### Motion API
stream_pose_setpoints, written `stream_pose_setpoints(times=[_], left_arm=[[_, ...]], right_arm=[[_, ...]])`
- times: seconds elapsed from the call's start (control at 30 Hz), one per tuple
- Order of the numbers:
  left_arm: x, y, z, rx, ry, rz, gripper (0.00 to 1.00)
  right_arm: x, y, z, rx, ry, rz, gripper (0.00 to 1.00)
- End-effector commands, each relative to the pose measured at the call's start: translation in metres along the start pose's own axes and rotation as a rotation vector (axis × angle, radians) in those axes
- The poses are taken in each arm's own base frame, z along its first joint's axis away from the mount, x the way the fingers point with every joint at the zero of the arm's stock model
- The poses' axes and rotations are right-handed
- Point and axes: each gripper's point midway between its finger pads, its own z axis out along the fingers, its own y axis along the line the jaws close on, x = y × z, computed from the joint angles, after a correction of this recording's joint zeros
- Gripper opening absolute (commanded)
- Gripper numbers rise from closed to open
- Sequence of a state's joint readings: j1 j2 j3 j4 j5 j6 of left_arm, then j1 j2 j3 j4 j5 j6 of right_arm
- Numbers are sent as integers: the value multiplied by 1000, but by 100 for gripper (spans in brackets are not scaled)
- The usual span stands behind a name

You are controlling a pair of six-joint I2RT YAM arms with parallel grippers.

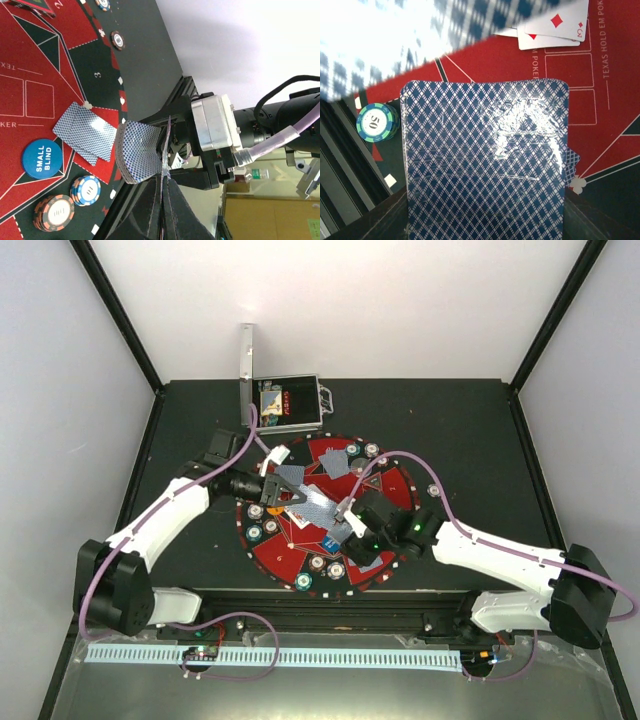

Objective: Distribute texas hold em gaming equipment

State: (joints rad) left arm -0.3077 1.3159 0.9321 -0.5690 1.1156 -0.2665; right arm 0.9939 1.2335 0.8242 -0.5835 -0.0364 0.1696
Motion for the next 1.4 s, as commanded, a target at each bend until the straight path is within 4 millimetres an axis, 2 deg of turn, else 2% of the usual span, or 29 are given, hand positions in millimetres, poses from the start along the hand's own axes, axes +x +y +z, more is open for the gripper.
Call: stream_pose_setpoints(times=[0.0,0.23,0.63,1.37], left_arm=[[7,-11,1,53,25,-1,2],[14,2,11,35,57,-25,2],[23,11,21,16,121,-29,2],[16,9,45,34,122,-23,2]], right_arm=[[-23,9,-10,-24,-63,-45,62],[-31,15,-16,-50,-95,-54,62],[-33,20,-18,-64,-103,-74,62],[-39,26,-19,-91,-115,-84,62]])
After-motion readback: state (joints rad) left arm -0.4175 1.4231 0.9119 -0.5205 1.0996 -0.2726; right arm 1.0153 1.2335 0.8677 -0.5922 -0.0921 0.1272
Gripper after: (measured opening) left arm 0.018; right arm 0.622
